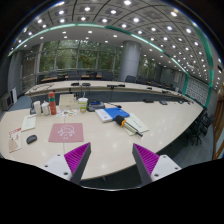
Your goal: Arrange mouse
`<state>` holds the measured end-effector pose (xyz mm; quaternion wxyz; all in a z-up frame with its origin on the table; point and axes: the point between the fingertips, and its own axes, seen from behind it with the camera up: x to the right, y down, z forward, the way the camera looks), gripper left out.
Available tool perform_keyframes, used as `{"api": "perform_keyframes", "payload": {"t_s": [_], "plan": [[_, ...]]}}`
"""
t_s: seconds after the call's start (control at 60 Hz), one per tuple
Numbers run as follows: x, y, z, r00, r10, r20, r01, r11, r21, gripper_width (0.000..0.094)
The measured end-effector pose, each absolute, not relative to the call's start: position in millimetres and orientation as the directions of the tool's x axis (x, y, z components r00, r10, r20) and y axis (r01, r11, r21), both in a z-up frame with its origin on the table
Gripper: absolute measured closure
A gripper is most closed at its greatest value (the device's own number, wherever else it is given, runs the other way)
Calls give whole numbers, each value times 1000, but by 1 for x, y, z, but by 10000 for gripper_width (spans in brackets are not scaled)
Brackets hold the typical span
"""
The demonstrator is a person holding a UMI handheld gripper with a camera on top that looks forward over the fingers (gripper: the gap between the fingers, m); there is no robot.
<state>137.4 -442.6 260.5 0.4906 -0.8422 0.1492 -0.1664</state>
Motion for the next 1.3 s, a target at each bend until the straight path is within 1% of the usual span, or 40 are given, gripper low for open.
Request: {"api": "perform_keyframes", "payload": {"t_s": [0.083, 0.15, 0.2, 0.25, 0.3, 0.383, 0.483, 0.583, 0.7, 0.833, 0.967, 1.083, 1.2, 1.3], "plan": [[131, -444, 250, 903, -404, 144, -82, -493, -866, 81], [117, -439, 229, 903, -403, 147, -86, -505, -859, 82], [113, -441, 221, 909, -390, 144, -90, -523, -848, 82], [91, -437, 196, 921, -364, 140, -84, -536, -840, 77], [74, -435, 180, 932, -336, 138, -76, -553, -830, 76], [31, -425, 144, 948, -295, 120, -74, -572, -817, 78], [-41, -398, 105, 970, -231, 68, -82, -583, -808, 79], [-121, -355, 75, 987, -158, 12, -81, -565, -821, 71], [-206, -303, 43, 995, -100, -25, -78, -566, -821, 74], [-280, -243, 24, 998, -46, -51, -68, -565, -823, 75], [-323, -187, 4, 998, -19, -51, -53, -580, -813, 76], [-338, -147, -8, 999, -17, -47, -48, -593, -804, 72], [-338, -110, -9, 999, -30, -14, -29, -592, -805, 68], [-341, -86, -9, 999, -44, -24, -46, -599, -799, 79]]}}
